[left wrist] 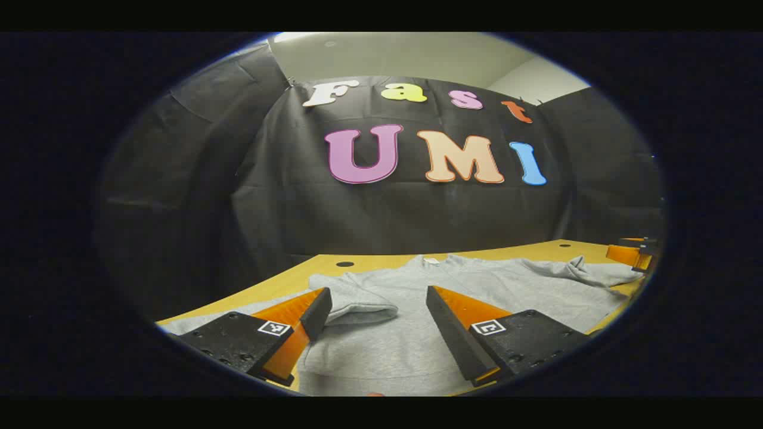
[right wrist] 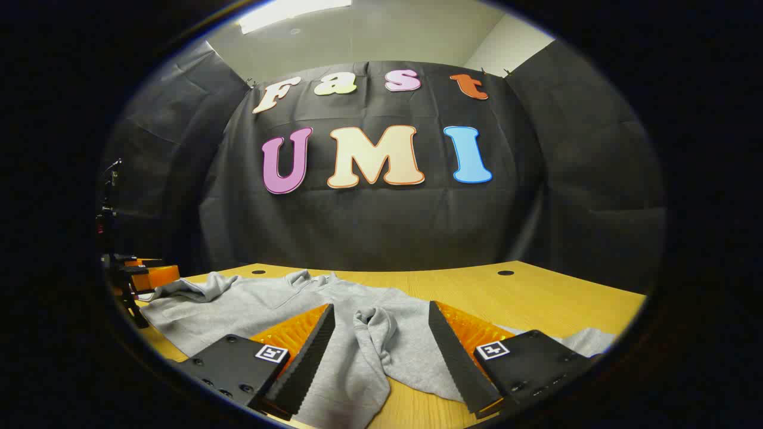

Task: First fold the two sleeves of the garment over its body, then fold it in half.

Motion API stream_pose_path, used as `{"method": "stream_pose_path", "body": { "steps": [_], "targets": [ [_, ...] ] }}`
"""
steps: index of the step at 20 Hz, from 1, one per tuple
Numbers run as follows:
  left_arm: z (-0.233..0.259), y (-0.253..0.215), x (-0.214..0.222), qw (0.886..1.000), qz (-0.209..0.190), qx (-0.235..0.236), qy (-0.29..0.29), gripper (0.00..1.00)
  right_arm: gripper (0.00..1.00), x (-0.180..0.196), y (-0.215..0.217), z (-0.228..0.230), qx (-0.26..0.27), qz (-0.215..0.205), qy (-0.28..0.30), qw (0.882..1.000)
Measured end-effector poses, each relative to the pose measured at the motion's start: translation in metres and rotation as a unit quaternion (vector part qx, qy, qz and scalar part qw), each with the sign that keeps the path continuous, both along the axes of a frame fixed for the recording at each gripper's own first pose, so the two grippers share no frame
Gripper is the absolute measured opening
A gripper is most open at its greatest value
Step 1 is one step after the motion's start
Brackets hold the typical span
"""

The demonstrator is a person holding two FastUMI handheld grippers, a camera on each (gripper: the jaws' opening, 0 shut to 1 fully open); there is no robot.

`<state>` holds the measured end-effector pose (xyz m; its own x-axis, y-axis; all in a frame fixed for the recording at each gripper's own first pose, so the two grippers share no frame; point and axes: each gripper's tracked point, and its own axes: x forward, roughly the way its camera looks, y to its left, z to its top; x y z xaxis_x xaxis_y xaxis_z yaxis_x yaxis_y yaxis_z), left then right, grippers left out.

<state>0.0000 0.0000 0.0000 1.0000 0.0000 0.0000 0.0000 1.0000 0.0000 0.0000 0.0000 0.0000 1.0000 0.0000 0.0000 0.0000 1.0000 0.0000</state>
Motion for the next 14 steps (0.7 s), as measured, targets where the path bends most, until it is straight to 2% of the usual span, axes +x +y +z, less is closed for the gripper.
{"method": "stream_pose_path", "body": {
  "steps": [5, 9, 14],
  "targets": [
    [-0.002, 0.003, 0.001, 1.0, 0.01, 0.002, 0.0, 0.94, 0.98, 0.0, 0.0, 0.0, 0.0, 0.0, 0.0, 1.0],
    [-0.003, 0.017, 0.0, 0.999, 0.05, 0.002, 0.003, 0.94, 0.98, 0.001, 0.0, 0.0, 0.0, 0.0, 0.0, 1.0],
    [-0.002, 0.013, 0.0, 0.999, 0.037, 0.002, -0.001, 0.94, 0.98, 0.002, -0.001, -0.001, 0.0, 0.0, 0.0, 1.0]
  ]
}}
